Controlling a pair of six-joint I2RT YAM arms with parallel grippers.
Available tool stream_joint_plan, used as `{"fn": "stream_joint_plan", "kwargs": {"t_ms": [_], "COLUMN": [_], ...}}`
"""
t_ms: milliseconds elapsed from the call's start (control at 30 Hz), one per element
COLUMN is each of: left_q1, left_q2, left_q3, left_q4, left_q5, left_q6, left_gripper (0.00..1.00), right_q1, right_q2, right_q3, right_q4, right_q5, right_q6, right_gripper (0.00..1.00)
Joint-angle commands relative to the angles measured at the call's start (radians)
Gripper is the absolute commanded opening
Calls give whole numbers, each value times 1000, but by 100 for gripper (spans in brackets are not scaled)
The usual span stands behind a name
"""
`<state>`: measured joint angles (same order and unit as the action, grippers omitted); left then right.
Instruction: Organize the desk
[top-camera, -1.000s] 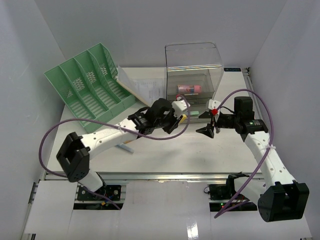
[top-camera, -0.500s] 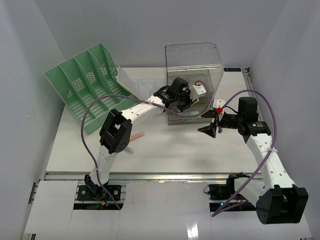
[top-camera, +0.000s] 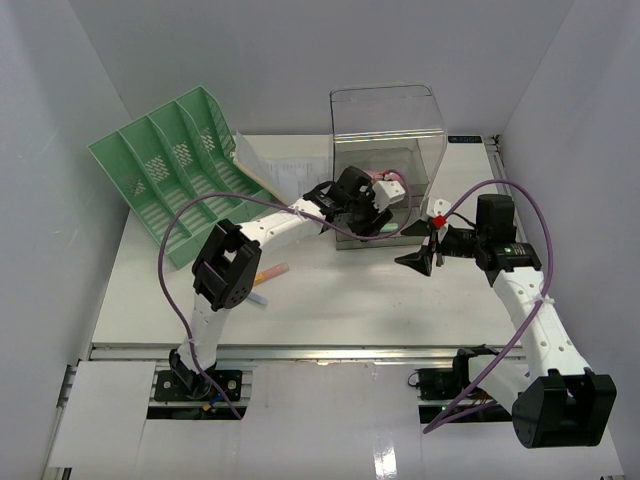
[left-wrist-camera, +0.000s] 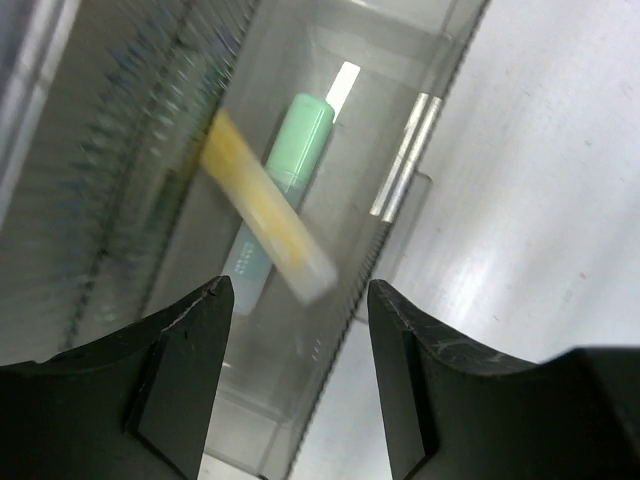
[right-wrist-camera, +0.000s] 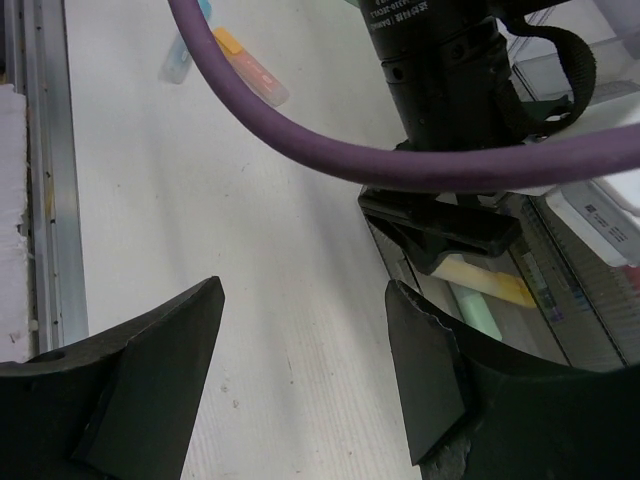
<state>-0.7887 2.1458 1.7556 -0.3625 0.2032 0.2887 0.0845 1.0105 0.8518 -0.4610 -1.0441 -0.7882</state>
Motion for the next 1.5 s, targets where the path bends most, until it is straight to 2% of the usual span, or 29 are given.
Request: {"fn": "stream_joint_plan", "kwargs": {"t_ms": [0, 100, 267, 333, 433, 500, 600, 667, 733, 833, 933, 1133, 1367, 1467], "left_q1": [3, 3, 3, 3, 4, 11, 16, 16, 16, 14, 11, 8, 9, 8], "left_q2": [-199, -308, -598, -750, -1037, -1191, -1548, -1673, -1865, -2030, -2078, -2086, -2091, -2106], "left_q3": [-88, -174, -409, -532, -754, -905, -1051, -1105, -1133, -1135, -1091, -1099, -1112, -1114], "left_q4": [55, 69, 76, 77, 74, 55, -38, -117, -196, -230, -315, -312, -311, -309], "left_q5": [55, 40, -18, -95, -173, -231, -311, -368, -398, -425, -488, -496, -501, -502], "left_q6": [-100, -159, -273, -347, -465, -552, -673, -725, -817, -880, -914, -918, -919, -919], "left_gripper": [68, 68, 70, 82, 96, 98, 98, 98, 98, 98, 98, 98, 98, 98], "right_q1": [-6, -6, 14, 94, 265, 399, 547, 629, 686, 782, 846, 865, 877, 877], "right_q2": [0, -4, 20, 40, 80, 115, 287, 377, 539, 734, 924, 1201, 1285, 1311], "right_q3": [-28, -32, -30, -30, -28, -12, 66, 168, 303, 432, 649, 994, 1028, 1042], "right_q4": [16, -52, -298, -320, -219, -149, -33, -22, -3, 25, 12, -80, -84, -95], "right_q5": [-61, -126, -193, -142, 37, 189, 342, 408, 453, 544, 605, 601, 592, 584], "right_q6": [-11, -86, -485, -555, -512, -467, -381, -336, -277, -232, -174, -122, -127, -126], "right_gripper": [72, 74, 88, 94, 97, 94, 91, 91, 91, 91, 90, 91, 97, 90]}}
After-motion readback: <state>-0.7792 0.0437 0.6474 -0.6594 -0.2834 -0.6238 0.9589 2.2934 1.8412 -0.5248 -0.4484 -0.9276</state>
